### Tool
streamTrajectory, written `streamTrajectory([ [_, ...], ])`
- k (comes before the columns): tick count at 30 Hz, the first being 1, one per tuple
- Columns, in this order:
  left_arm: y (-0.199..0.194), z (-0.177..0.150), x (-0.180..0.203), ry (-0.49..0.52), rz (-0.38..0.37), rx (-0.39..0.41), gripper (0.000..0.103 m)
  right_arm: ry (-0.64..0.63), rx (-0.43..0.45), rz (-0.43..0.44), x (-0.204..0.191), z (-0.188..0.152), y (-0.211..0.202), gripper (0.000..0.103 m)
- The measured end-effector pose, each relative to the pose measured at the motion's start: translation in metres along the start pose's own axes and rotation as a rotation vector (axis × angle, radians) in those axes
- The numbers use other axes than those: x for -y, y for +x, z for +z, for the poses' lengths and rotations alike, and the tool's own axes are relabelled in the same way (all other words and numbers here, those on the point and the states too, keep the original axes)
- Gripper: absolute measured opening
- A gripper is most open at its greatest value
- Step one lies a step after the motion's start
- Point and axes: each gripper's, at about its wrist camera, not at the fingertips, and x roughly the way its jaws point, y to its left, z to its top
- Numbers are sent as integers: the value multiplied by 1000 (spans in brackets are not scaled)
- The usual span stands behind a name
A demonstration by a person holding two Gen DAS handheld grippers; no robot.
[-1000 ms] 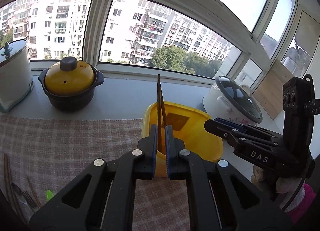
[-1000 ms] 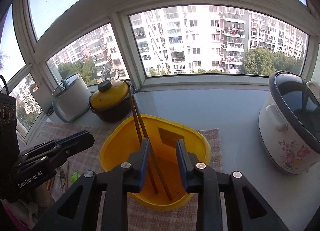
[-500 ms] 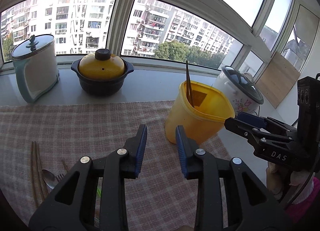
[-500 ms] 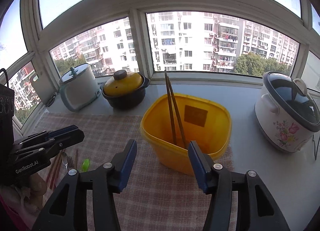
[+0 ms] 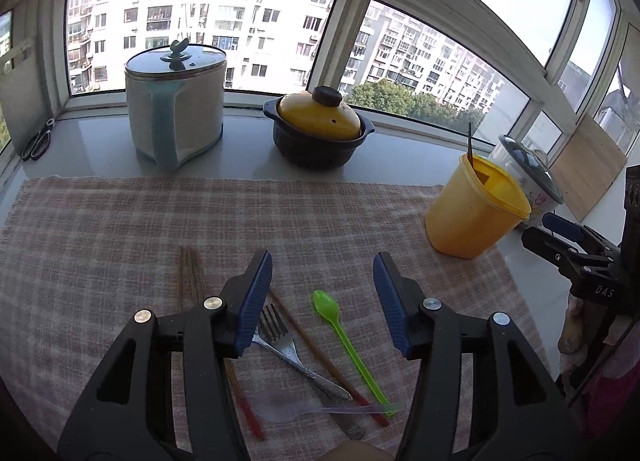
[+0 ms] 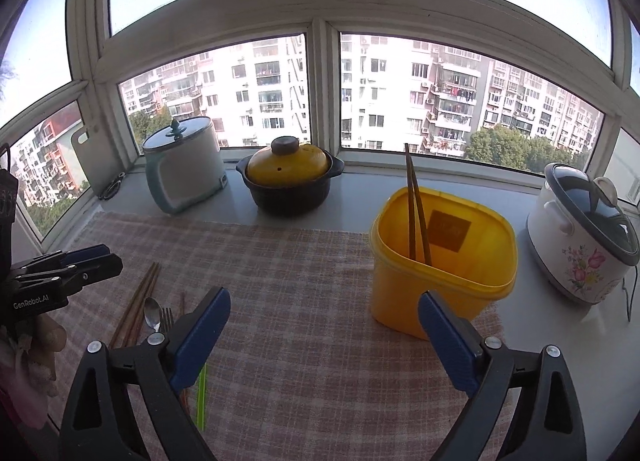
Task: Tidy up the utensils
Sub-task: 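Move the left tool to the chopsticks while the right tool approaches the green spoon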
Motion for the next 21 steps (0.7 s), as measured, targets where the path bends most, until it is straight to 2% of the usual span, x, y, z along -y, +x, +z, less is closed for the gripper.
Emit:
streamTrajectory([
  [3,-4,-10,-30,-16,49,-41,54,-2,-1,14,-13,-3,6,102],
  [7,-1,-21,-65,-46,100,-122,54,-26,-63,43,-33,-8,24,102],
  [9,1,-26,-75,-56,93,-151,54,-43,-99,54,-42,-12,33,102],
  [11,5,-34,-81,-54,77,-180,52,-57,-143,72,-51,-18,44,97],
  [15,19,-48,-93,-76,53,-245,34,-68,-232,93,-63,-31,65,87],
  [19,37,-58,-102,-84,75,-307,15,-92,-303,118,-73,-44,80,78],
  [21,46,-61,-106,-84,90,-335,14,-87,-343,136,-76,-51,88,75],
])
